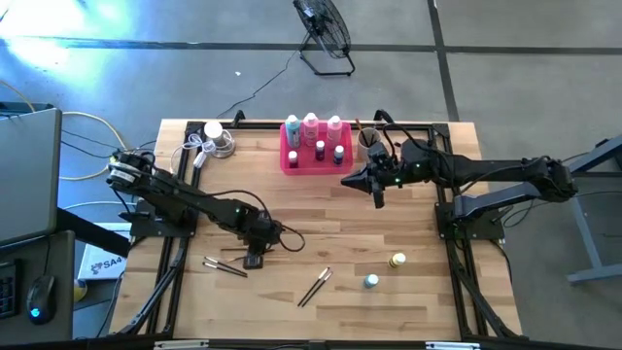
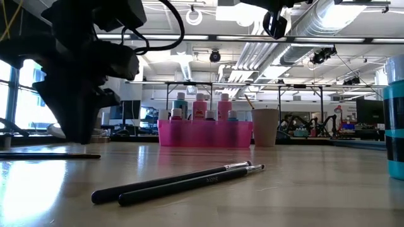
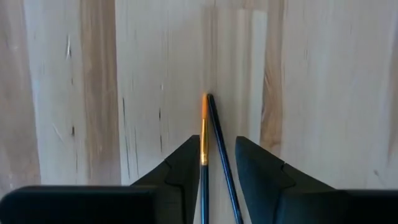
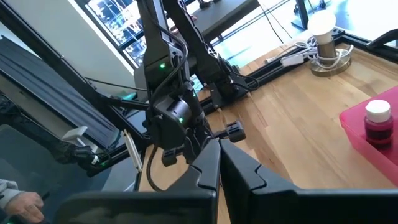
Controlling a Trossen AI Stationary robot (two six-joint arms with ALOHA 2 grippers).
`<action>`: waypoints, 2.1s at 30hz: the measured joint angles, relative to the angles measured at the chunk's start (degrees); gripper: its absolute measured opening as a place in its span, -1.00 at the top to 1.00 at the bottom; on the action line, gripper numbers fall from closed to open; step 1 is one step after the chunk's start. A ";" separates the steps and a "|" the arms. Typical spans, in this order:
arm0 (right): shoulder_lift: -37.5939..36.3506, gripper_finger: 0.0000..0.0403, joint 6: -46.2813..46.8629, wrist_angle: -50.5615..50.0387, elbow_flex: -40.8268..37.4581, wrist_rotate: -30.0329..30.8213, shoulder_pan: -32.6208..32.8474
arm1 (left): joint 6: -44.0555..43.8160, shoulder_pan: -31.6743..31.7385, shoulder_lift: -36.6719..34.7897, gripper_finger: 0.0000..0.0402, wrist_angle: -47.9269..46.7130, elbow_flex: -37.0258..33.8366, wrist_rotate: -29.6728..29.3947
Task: Pick & Place Paint Supplies
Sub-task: Put the orange paintbrush into the white cup
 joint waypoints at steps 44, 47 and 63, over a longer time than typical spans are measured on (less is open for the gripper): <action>0.00 0.98 -0.07 -1.11 0.00 0.20 -0.07 | -8.60 0.01 3.63 0.50 -0.13 -0.02 -1.75; 0.00 0.98 -0.07 -1.11 0.00 0.20 -0.07 | -8.61 0.03 3.63 0.50 -0.13 -0.02 -1.76; 0.00 0.98 -0.07 -1.13 0.00 0.20 -0.07 | -8.01 0.08 3.68 0.50 -0.55 0.36 0.35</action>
